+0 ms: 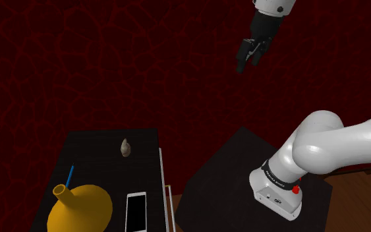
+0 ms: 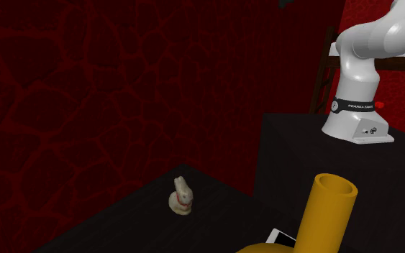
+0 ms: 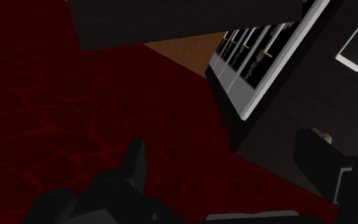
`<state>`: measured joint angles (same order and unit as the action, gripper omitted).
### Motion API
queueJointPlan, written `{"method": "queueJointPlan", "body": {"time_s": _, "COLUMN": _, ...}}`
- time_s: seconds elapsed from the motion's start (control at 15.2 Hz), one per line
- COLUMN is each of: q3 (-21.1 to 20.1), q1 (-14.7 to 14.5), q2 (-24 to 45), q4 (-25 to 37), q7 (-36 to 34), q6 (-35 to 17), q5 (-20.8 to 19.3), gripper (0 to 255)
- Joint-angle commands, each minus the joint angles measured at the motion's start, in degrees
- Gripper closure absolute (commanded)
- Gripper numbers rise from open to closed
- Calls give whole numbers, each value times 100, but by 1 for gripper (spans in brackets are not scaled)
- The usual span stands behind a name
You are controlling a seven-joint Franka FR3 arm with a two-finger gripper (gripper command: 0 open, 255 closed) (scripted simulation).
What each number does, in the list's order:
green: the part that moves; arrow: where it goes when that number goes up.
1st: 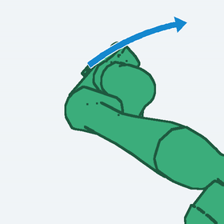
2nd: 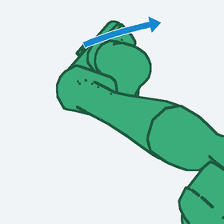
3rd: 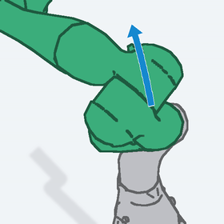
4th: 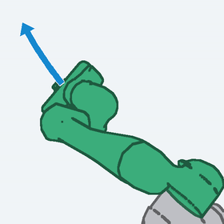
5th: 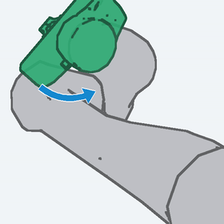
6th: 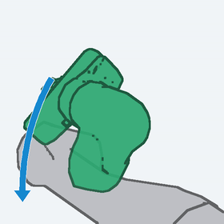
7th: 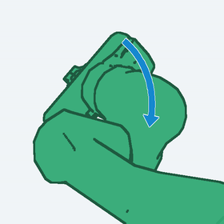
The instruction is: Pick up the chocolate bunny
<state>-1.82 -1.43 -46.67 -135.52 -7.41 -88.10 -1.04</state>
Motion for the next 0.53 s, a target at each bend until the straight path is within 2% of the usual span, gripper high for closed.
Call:
{"method": "queueJointPlan", "body": {"time_s": 0.0, "q3": 0, "q1": 0, "q2": 0, "q4": 0, "q7": 0, "q6": 0, "q5": 0, "gripper": 0}}
{"method": "queueJointPlan", "body": {"time_s": 0.46, "q3": -663, "q1": -109, "q2": 389, "q4": -750, "q7": -901, "q6": -1302, "q5": 425, "gripper": 0}}
